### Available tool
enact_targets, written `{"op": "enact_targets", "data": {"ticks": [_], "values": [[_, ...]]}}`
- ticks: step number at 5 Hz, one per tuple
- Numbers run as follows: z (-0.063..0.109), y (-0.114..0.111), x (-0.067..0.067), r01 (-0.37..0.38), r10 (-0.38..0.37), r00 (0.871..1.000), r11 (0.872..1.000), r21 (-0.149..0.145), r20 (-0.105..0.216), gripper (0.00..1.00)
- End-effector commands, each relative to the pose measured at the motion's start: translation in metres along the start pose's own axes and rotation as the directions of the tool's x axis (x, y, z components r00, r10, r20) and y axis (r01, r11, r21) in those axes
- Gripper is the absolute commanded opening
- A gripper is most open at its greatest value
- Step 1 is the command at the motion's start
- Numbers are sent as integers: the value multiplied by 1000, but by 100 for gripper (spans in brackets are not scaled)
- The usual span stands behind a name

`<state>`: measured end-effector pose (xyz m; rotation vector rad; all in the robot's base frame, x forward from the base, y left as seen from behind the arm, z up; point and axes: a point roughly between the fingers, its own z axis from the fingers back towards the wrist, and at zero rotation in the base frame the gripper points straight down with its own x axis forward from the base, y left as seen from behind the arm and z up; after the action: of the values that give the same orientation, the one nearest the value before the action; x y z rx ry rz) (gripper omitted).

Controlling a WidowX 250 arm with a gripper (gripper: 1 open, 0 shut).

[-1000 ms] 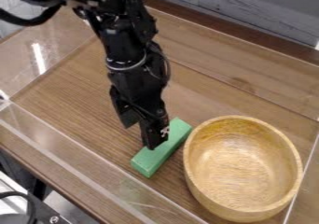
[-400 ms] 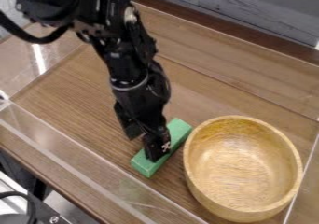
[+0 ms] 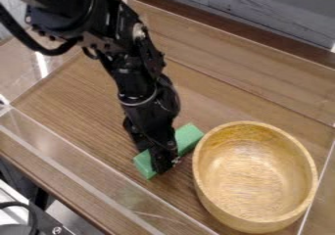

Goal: Put the green block in the brown bowl

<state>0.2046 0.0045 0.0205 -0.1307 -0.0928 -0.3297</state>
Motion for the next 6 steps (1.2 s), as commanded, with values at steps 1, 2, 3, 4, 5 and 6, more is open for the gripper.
{"op": "enact_targets", "data": {"ticks": [1,2,3,4,5,6], "values": [[14,0,2,-17,17,1000,1000,6,-3,0],[23,0,-1,-34,34,999,999,2,-28,0],[34,-1,-2,-54,53,997,999,-1,-47,0],[43,0,-2,-76,76,996,997,-2,-55,0],[59,3,-1,-99,99,994,995,7,-45,0],[93,5,5,-145,146,989,989,29,-21,0]]}}
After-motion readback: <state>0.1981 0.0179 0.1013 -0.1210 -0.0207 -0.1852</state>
